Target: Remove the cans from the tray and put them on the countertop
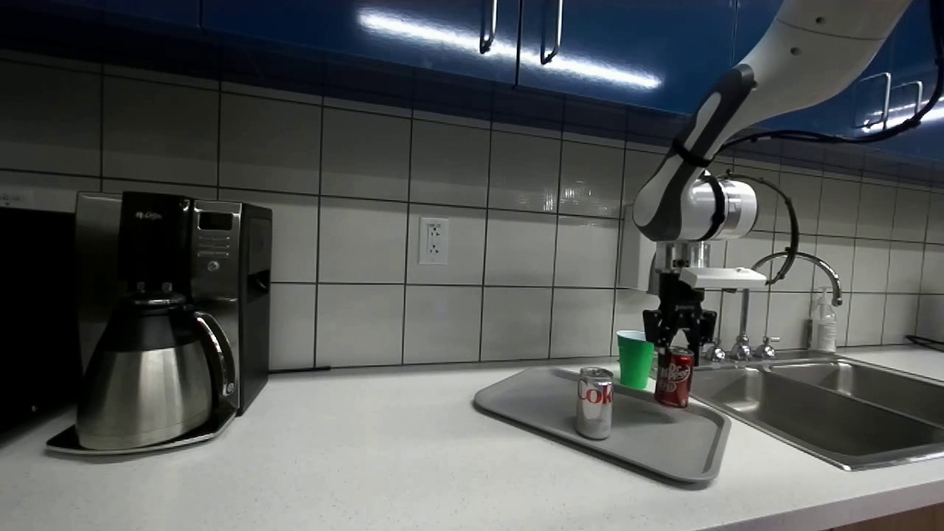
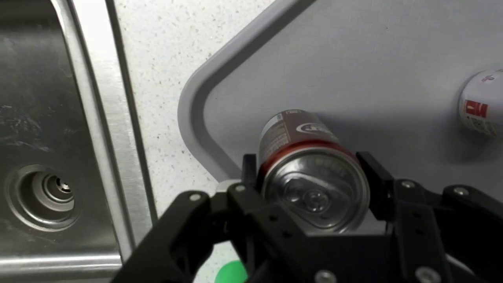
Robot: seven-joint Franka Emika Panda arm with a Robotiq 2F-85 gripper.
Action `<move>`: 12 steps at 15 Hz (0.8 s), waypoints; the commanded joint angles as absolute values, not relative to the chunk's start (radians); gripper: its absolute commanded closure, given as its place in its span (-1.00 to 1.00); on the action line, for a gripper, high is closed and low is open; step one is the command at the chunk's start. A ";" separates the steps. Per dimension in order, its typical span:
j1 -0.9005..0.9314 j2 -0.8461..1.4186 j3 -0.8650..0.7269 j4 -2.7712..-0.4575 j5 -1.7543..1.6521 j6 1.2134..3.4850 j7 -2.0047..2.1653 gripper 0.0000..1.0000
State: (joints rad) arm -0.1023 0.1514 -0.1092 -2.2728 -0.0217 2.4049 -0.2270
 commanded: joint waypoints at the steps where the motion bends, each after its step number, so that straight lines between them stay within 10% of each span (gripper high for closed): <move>1: -0.119 -0.001 -0.106 -2.344 -0.015 2.345 -0.277 0.23; 12: -0.162 -0.145 -0.193 -2.471 -0.103 2.281 -0.330 0.23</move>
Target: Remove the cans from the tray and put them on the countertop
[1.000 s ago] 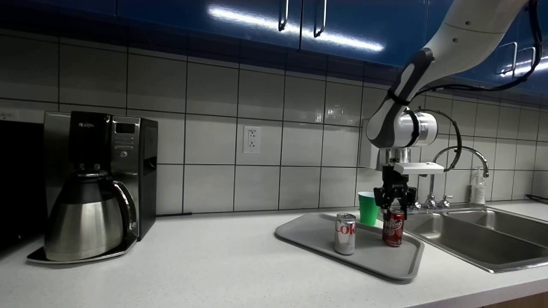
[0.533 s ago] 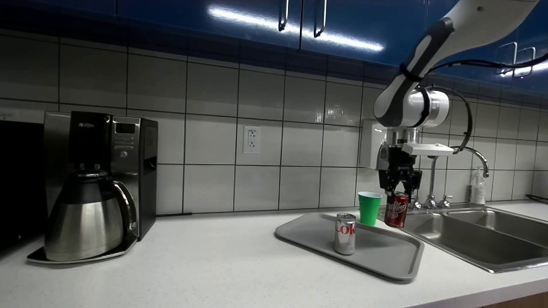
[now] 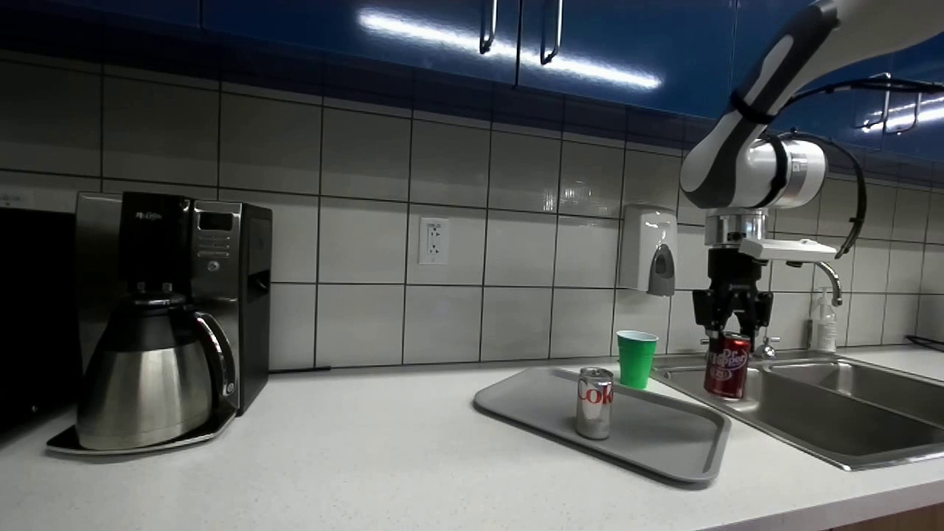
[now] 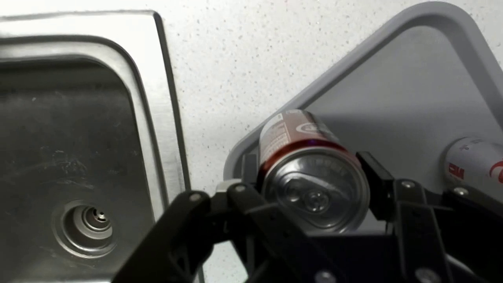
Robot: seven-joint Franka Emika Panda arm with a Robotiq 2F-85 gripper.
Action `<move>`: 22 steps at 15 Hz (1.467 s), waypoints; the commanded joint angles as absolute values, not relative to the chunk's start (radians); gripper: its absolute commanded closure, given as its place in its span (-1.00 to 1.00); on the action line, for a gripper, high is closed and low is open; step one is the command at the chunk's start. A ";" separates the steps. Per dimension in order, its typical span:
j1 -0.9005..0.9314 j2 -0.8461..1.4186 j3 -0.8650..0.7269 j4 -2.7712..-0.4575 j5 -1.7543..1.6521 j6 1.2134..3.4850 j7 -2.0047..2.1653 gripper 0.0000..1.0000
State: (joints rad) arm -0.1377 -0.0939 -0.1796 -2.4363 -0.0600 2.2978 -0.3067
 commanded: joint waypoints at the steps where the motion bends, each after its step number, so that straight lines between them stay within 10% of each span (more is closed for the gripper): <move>1: -0.167 -0.145 -0.198 -2.477 -0.120 2.284 -0.326 0.23; 22: -0.193 -0.065 -0.225 -2.582 -0.207 2.474 -0.277 0.23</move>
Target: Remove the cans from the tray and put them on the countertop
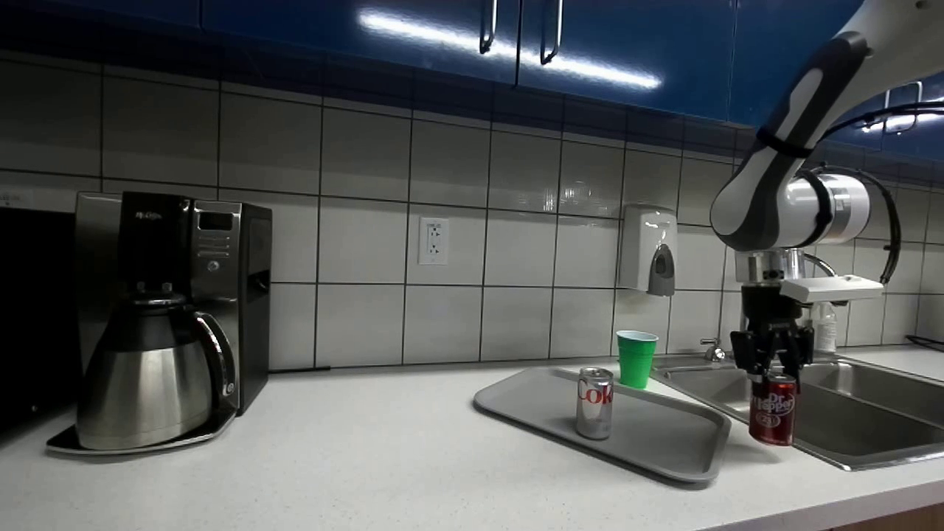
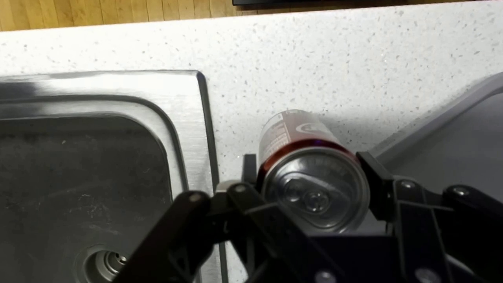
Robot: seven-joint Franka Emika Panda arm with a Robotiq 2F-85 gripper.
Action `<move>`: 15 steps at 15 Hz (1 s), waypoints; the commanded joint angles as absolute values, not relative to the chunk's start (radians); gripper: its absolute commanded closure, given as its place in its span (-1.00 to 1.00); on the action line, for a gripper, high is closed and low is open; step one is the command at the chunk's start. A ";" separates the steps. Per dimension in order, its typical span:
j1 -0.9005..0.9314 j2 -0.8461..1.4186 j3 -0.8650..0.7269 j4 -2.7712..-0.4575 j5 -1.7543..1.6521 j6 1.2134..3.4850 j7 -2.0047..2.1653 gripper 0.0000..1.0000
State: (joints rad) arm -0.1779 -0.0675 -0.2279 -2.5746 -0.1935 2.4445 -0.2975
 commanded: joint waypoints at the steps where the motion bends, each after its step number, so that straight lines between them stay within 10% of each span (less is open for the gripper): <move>1: -0.194 -0.060 -0.226 -2.583 -0.207 2.479 -0.278 0.23; 12: -0.198 -0.023 -0.229 -2.596 -0.196 2.536 -0.281 0.23; 13: -0.198 -0.021 -0.229 -2.595 -0.198 2.531 -0.279 -0.01; 14: -0.198 -0.021 -0.229 -2.595 -0.197 2.525 -0.280 -0.77; 15: -0.198 -0.021 -0.228 -2.594 -0.198 2.521 -0.278 -0.80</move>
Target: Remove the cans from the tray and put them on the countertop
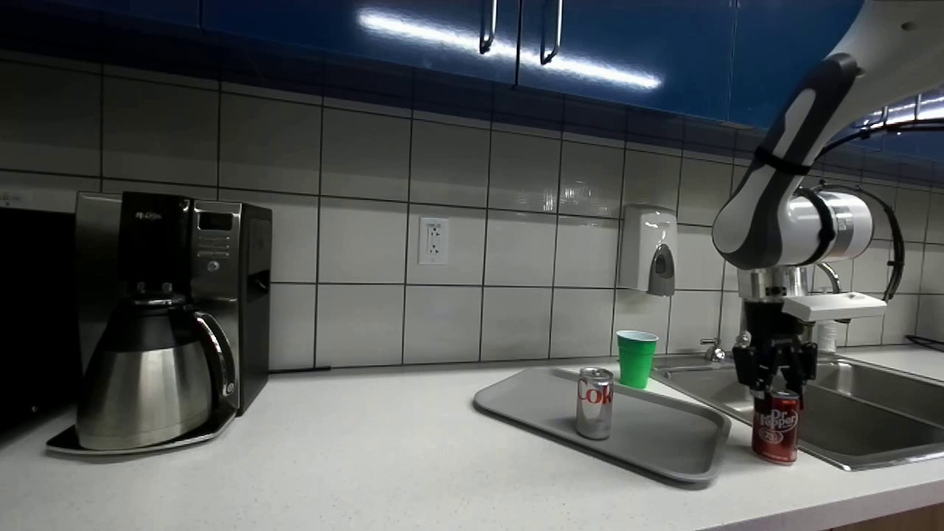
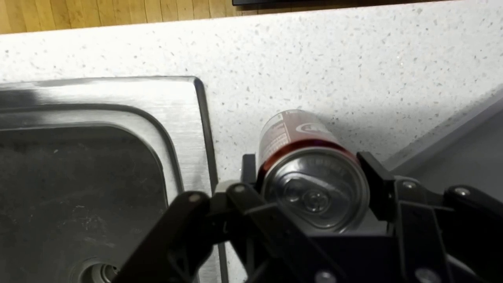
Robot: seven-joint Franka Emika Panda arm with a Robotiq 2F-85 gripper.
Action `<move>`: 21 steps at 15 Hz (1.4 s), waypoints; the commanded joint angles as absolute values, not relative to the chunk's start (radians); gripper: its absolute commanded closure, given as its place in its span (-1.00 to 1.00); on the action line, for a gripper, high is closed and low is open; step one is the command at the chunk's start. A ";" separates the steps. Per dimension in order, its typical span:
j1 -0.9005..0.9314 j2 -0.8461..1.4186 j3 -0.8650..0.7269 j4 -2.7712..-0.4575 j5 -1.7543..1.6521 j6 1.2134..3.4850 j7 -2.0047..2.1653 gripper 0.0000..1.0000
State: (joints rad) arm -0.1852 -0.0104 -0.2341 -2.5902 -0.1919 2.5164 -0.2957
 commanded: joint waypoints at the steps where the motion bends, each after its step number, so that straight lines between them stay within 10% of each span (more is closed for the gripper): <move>1: -0.197 -0.026 -0.228 -2.592 -0.188 2.513 -0.284 -0.93; 21: -0.123 -0.184 -0.184 -2.531 -0.050 2.409 -0.276 -1.00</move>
State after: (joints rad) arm -0.1452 -0.1726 -0.2112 -2.5650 -0.0867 2.4577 -0.2954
